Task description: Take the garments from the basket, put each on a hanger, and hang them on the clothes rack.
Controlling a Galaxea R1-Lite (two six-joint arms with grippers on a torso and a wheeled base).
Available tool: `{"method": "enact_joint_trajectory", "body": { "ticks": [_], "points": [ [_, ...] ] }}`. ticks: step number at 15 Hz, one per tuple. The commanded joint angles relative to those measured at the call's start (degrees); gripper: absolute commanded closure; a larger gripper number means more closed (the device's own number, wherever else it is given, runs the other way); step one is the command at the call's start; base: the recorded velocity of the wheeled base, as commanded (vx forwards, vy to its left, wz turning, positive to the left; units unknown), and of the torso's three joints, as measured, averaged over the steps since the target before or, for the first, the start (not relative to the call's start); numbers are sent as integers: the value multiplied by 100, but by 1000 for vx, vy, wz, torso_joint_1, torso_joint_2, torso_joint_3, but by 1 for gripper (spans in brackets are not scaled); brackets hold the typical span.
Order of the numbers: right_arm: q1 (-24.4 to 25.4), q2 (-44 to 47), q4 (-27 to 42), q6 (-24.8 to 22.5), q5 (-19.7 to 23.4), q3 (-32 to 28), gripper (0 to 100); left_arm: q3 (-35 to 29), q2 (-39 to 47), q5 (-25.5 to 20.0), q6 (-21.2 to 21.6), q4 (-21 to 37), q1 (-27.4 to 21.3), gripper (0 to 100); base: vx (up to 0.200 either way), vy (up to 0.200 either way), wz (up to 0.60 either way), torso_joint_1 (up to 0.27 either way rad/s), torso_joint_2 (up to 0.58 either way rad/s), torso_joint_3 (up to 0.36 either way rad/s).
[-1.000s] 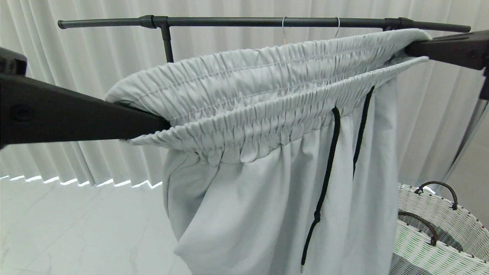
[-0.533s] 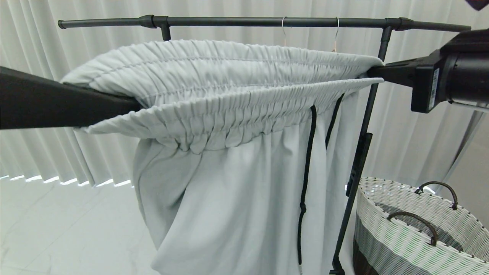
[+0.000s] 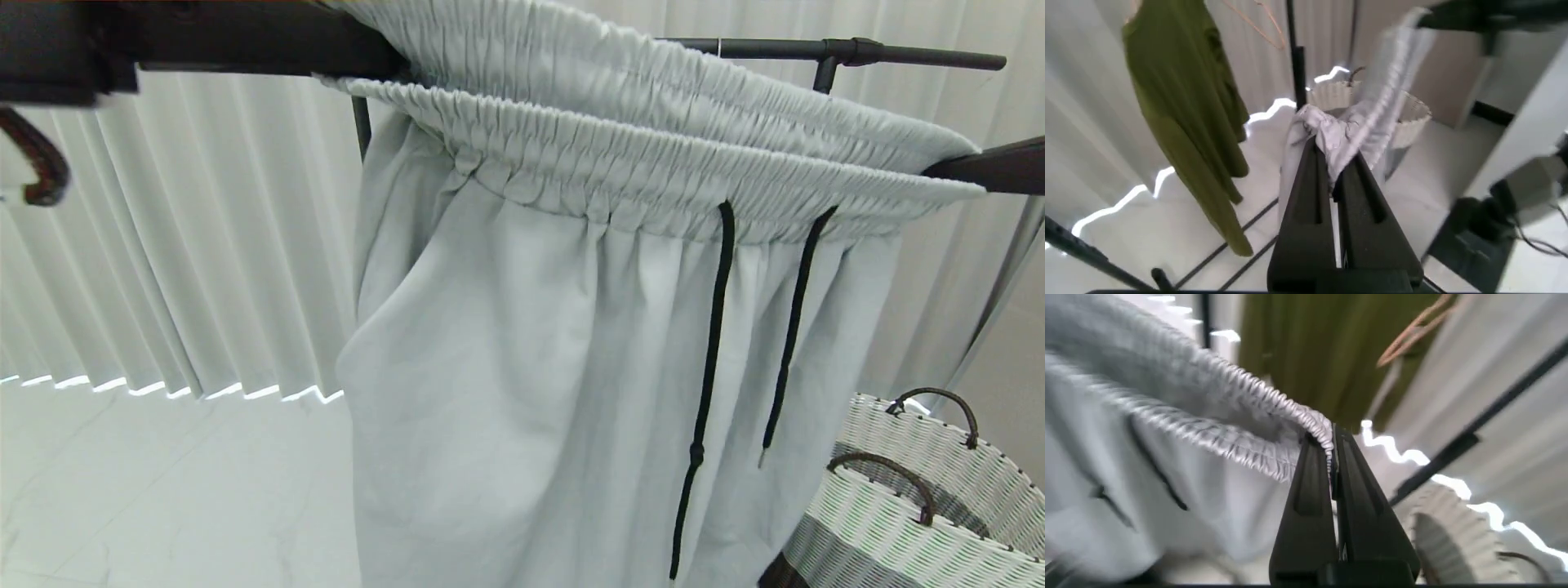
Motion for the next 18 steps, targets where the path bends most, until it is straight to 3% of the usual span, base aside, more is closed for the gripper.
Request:
{"method": "enact_joint_trajectory", "body": {
  "ticks": [1, 18],
  "points": [
    [497, -289, 172, 207, -9, -1, 100, 111, 274, 119, -2, -91, 36, 100, 0, 0, 0, 0, 0, 0],
    [234, -280, 110, 233, -61, 122, 100, 383, 169, 453, 33, -258, 141, 100, 0, 0, 0, 0, 0, 0]
  ]
}}
